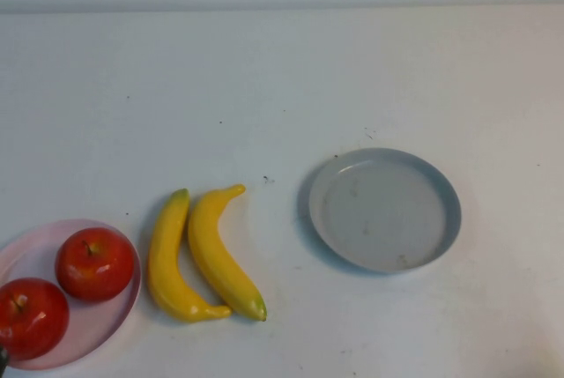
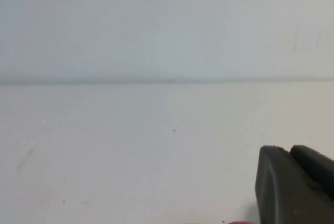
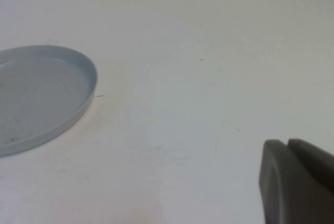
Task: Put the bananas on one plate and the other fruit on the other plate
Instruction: Put another type of fruit in the right plate
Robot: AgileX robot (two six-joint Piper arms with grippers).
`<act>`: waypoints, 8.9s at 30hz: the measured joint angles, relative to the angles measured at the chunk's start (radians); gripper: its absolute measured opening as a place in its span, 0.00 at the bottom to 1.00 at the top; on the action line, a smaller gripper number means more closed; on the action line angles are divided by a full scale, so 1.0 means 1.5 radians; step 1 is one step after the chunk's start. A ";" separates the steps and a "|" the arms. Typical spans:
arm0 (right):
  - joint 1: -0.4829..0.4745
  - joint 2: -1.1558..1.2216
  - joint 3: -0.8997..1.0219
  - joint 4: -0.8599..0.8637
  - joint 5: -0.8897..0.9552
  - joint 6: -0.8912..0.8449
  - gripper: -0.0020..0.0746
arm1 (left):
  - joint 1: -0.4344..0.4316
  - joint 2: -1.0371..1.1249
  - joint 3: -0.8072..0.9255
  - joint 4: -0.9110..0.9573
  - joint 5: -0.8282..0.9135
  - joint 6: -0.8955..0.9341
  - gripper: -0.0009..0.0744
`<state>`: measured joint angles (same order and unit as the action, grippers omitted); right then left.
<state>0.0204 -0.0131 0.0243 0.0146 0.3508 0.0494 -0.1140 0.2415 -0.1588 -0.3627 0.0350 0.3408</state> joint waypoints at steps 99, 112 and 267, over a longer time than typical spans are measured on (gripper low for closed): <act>0.032 0.532 -0.440 0.277 0.443 -0.144 0.00 | -0.001 -0.169 0.123 0.221 0.227 -0.157 0.02; 0.351 0.880 -0.631 0.243 0.380 -0.153 0.00 | -0.001 -0.169 0.123 0.222 0.227 -0.157 0.02; 0.346 1.294 -1.029 -0.003 0.493 0.153 0.42 | -0.001 -0.169 0.123 0.223 0.227 -0.155 0.02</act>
<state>0.5393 1.9283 -1.5191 0.0107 1.0907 0.2793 -0.1157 -0.0115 0.0252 -0.0288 0.3753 0.1076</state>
